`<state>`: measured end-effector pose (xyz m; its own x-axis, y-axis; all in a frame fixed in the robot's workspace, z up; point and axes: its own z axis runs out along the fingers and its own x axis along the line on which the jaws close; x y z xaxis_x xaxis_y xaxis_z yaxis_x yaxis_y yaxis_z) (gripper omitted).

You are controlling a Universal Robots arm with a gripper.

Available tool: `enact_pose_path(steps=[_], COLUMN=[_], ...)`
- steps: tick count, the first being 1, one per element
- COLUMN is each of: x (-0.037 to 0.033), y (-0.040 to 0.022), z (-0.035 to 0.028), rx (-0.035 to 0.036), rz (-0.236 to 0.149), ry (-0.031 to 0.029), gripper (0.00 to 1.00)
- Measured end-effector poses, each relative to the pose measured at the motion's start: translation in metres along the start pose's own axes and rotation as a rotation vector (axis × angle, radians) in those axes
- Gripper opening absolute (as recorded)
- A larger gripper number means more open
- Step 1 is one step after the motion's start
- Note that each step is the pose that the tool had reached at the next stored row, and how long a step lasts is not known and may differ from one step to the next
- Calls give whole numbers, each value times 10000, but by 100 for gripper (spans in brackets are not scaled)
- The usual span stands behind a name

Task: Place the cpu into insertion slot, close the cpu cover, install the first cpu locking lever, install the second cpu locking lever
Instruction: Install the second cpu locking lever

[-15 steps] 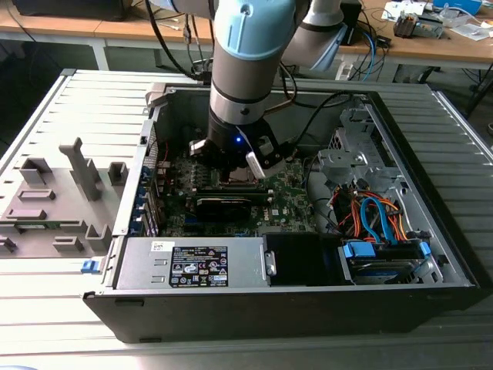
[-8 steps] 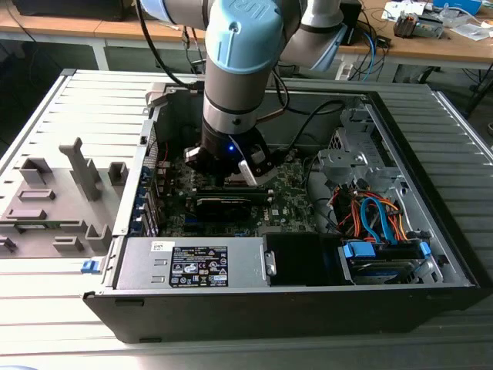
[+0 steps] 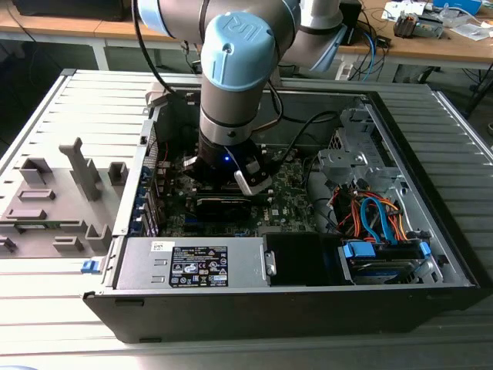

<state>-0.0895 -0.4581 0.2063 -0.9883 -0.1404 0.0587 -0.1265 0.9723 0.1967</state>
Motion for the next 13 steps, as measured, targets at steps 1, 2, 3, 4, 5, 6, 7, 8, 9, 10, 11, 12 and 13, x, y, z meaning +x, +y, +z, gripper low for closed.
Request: enact_pose_path(steps=[1,2,3,4,5,6,7,8,9,10,11,12,13], x=[-1,-1,3,6,9,14,14,11,9,7,6,5,5], y=[-3,-6,-5,-4,-3,-1,7,30,44,52,57,59,62], z=[15,26,26,26,26,26,27,31,34,36,38,40,41], rx=[0,1,2,2,2,2,4,6,5,4,3,2,2], rz=[0,0,2,2,-2,-5,-5,-4,-6,-6,-8,-8,-7], ry=[0,-1,-4,-9,-19,-27,-27,-26,-27,-28,-28,-28,-28], gripper=[11,11,11,11,11,11,11,11,11,11,11,11,11])
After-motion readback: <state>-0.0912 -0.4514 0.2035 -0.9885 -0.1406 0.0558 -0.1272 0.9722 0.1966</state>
